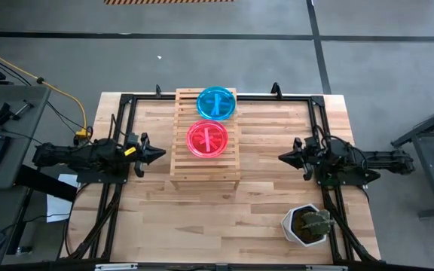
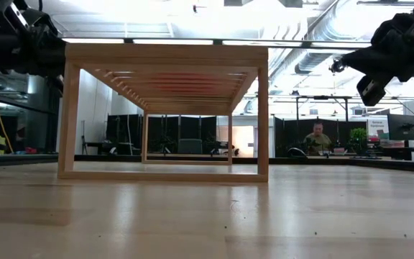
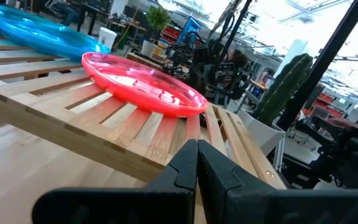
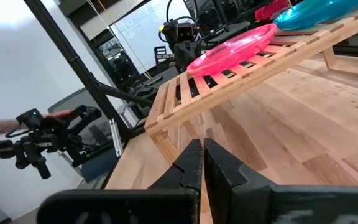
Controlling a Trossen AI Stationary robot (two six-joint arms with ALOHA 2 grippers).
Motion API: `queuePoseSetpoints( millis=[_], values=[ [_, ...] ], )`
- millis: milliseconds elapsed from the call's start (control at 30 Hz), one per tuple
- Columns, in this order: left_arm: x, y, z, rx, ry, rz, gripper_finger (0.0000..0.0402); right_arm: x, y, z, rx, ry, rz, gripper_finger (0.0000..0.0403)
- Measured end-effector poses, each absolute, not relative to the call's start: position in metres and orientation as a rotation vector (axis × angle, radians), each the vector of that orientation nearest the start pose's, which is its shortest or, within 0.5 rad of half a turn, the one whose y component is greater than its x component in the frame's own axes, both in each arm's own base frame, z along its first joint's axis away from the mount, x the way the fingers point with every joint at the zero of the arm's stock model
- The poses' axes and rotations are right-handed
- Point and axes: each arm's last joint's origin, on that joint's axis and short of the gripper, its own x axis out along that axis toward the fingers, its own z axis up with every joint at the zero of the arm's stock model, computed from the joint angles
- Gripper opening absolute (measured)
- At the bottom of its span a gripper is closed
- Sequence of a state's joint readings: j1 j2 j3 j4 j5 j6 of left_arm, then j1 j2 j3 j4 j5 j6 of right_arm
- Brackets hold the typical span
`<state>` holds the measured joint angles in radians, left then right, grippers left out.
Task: Place and stack plates onto a shelf
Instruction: Return to Home Position
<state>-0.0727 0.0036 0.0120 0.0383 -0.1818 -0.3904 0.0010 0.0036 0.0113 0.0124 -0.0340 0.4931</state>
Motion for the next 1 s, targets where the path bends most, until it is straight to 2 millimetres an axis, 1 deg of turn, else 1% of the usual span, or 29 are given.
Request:
queuePoseSetpoints(
  millis=[1000],
  values=[
    [0.0973, -0.0017, 0.1703, -0.395, -0.059, 0.104, 0.0001, 0.0978, 0.0011, 0.1674, 0.496, 0.000, 0.036, 0.0000]
  ],
)
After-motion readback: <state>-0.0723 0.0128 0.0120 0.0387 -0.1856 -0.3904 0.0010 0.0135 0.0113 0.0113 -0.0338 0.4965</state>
